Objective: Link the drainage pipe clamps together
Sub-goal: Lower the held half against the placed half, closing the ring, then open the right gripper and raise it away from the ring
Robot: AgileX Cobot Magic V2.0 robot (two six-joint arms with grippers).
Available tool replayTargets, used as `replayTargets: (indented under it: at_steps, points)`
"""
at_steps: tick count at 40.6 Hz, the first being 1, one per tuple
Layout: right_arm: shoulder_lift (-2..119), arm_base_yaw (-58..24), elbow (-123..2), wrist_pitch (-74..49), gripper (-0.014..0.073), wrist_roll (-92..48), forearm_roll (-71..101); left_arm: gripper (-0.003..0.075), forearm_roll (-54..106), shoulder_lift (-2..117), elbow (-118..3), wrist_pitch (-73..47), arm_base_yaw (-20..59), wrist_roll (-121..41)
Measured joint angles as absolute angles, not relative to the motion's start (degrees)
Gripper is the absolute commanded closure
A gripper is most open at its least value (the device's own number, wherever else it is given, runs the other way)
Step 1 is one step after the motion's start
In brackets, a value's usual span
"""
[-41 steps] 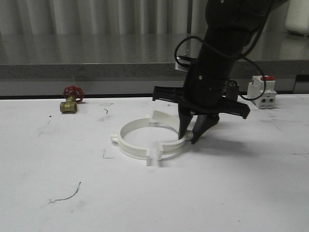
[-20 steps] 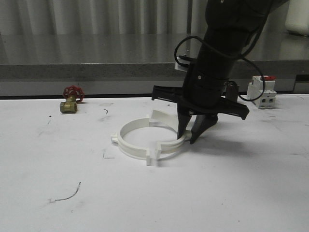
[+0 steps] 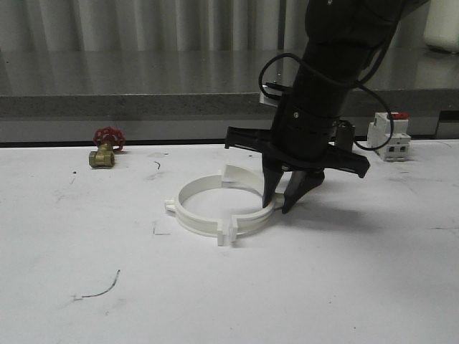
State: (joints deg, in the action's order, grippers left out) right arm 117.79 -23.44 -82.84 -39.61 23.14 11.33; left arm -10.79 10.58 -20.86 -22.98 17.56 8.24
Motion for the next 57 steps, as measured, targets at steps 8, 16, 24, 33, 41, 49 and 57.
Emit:
replayTargets:
  at_steps: [8,16,24,33,41,49,57]
  points:
    - [117.83,-23.44,-82.84,-39.61,0.0368,23.18,12.52,0.0741,-10.79,10.58,-20.86,-22.98,17.56,8.24]
    - [117.92,-23.44,-82.84,-39.61,0.0368,23.18,12.88,0.0741,-10.79,10.58,-20.86,-22.98,17.56,8.24]
    - [117.92,-23.44,-82.84,-39.61,0.0368,23.18,12.88,0.0741,-10.79,10.58,-20.86,-22.98,17.56,8.24]
    - [117.92,-23.44,-82.84,-39.47,0.028,23.4,13.1,0.0741,-10.79,10.58,-20.86,-22.98,17.56,8.24]
    - [117.92,-23.44,-82.84,-39.24,0.026,23.51,13.58,0.0741,-10.79,10.58,-20.86,-22.98,17.56,8.24]
    - [117.92,-23.44,-82.84,-39.01,0.0185,24.58,13.83,0.0741,-10.79,10.58,-20.86,-22.98,17.56,8.24]
    - [117.92,-23.53,-82.95,-38.65,0.0081,24.95,14.3,0.0741,-10.79,10.58,-20.86,-22.98,17.56,8.24]
